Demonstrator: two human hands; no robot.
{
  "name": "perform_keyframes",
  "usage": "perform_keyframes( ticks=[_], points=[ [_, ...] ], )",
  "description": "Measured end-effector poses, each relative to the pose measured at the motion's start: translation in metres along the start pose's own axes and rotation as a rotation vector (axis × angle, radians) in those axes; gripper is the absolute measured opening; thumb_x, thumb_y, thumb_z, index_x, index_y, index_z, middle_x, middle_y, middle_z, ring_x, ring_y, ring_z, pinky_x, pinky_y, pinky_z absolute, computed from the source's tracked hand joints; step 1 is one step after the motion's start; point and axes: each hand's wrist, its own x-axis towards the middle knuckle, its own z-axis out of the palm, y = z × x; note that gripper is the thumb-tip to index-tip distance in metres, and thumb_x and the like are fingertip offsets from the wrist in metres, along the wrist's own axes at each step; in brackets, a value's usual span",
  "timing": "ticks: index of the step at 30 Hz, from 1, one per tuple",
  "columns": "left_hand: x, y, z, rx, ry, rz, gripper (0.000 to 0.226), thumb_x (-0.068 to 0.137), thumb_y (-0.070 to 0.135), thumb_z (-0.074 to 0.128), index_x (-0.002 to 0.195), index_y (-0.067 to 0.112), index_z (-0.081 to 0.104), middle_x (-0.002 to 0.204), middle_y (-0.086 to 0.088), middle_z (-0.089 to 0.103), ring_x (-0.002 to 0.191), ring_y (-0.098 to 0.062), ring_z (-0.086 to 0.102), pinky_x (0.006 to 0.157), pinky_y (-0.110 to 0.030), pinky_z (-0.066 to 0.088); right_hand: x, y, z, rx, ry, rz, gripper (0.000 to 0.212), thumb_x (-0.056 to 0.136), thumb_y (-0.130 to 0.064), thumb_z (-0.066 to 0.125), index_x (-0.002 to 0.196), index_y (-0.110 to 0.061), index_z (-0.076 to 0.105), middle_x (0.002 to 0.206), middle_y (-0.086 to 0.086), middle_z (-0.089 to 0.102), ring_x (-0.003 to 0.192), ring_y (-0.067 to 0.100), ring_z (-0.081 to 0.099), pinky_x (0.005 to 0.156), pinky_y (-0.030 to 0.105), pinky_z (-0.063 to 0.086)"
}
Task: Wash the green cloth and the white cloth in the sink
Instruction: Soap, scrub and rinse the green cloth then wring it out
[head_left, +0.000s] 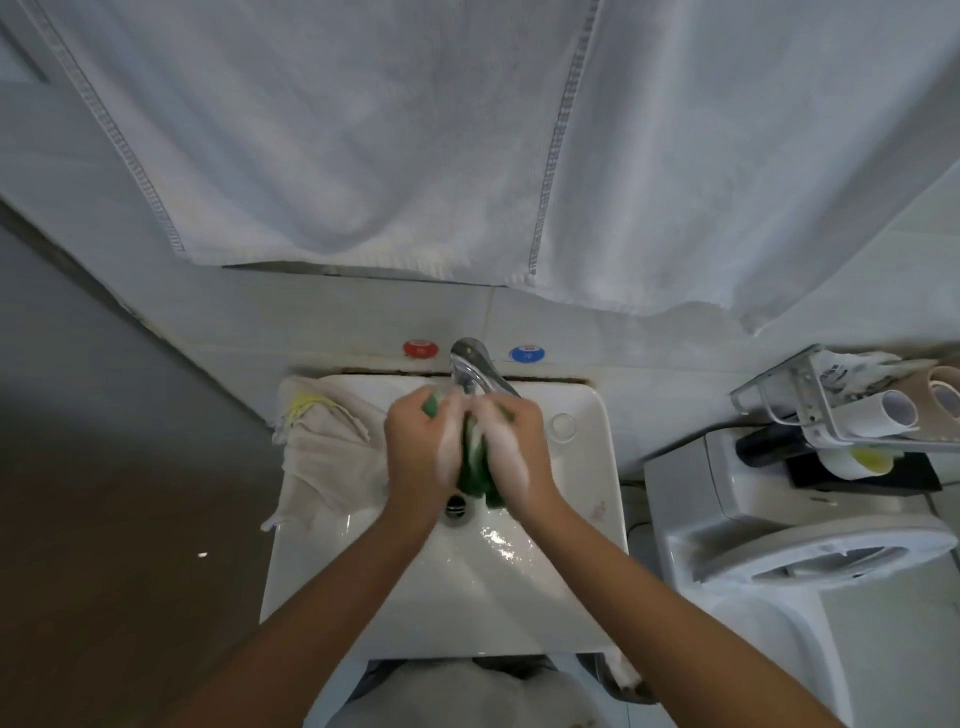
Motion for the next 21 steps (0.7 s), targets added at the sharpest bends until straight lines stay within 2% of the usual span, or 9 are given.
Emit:
perform_keyframes(
  ticks=[3,5,7,8,11,13,16,18,21],
  points=[
    [-0.009,0.004,0.005,0.028,-0.021,0.028,0.038,0.089,0.008,0.053,0.054,0.013,0.041,0.049,0.0,0.039,0.048,-0.014,0.039,0.045,-0.023,0.035,0.015,0.002,0.006,0.072,0.169,0.089,0.029,0.088,-0.015,0.052,0.058,-0.014,0.052,0.059,0.006,0.047,0.061,0.019,0.048,0.061,0.036,0.042],
    [0.016,-0.001,0.003,0.015,0.037,-0.035,0.04,0.086,0.009,0.054,0.051,0.018,0.037,0.048,0.003,0.035,0.051,-0.017,0.038,0.049,-0.03,0.034,-0.006,0.005,0.012,0.029,0.104,0.013,0.027,0.091,-0.007,0.05,0.064,-0.005,0.052,0.058,0.006,0.047,0.055,0.014,0.048,0.054,0.029,0.042],
    [0.03,-0.006,-0.003,-0.027,0.058,-0.088,0.04,0.082,0.008,0.053,0.05,0.02,0.032,0.049,0.003,0.032,0.053,-0.018,0.035,0.053,-0.034,0.031,-0.021,0.005,0.012,-0.02,0.0,-0.021,0.029,0.09,-0.004,0.052,0.061,-0.007,0.05,0.054,0.003,0.045,0.049,0.008,0.044,0.049,0.022,0.038],
    [0.024,-0.008,-0.003,-0.012,0.056,-0.066,0.041,0.083,0.008,0.053,0.05,0.02,0.033,0.048,0.003,0.032,0.053,-0.017,0.035,0.052,-0.033,0.031,-0.017,0.004,0.01,-0.026,-0.015,-0.023,0.031,0.089,-0.007,0.054,0.058,-0.01,0.052,0.054,0.001,0.046,0.051,0.008,0.046,0.05,0.022,0.04],
    [-0.01,-0.005,0.005,0.041,-0.002,0.044,0.039,0.088,0.013,0.054,0.052,0.016,0.039,0.045,0.007,0.038,0.044,-0.009,0.038,0.046,-0.023,0.034,0.013,0.001,0.008,0.151,0.141,0.14,0.027,0.075,-0.026,0.054,0.049,-0.022,0.058,0.052,-0.002,0.049,0.061,0.021,0.048,0.063,0.034,0.04],
    [-0.009,-0.005,0.006,0.056,0.002,0.074,0.037,0.089,0.012,0.054,0.054,0.011,0.042,0.047,0.004,0.041,0.046,-0.01,0.041,0.047,-0.025,0.037,0.01,0.004,0.011,0.186,0.161,0.161,0.026,0.077,-0.026,0.052,0.052,-0.024,0.058,0.054,-0.003,0.049,0.062,0.021,0.049,0.064,0.035,0.041],
    [0.024,-0.007,-0.004,0.055,0.034,-0.023,0.037,0.087,0.009,0.055,0.054,0.011,0.038,0.05,-0.001,0.038,0.052,-0.018,0.04,0.052,-0.033,0.036,-0.016,0.01,0.007,-0.015,-0.045,0.015,0.03,0.092,-0.014,0.053,0.062,-0.015,0.054,0.053,-0.003,0.051,0.053,0.014,0.052,0.053,0.028,0.043],
    [0.033,-0.006,-0.015,0.062,-0.045,-0.053,0.039,0.087,0.012,0.06,0.054,0.014,0.039,0.05,0.0,0.039,0.052,-0.017,0.04,0.055,-0.033,0.035,-0.02,0.009,-0.003,-0.125,-0.16,-0.113,0.032,0.092,-0.013,0.058,0.06,-0.015,0.054,0.053,-0.007,0.051,0.051,0.007,0.05,0.053,0.022,0.042],
    [0.033,0.007,-0.034,0.157,-0.22,-0.005,0.033,0.086,0.022,0.069,0.06,0.014,0.048,0.057,-0.002,0.05,0.057,-0.018,0.05,0.056,-0.029,0.043,-0.006,0.005,-0.025,-0.097,-0.135,-0.158,0.027,0.09,-0.018,0.063,0.065,-0.013,0.058,0.054,-0.008,0.052,0.051,0.005,0.049,0.052,0.019,0.042]
  ],
)
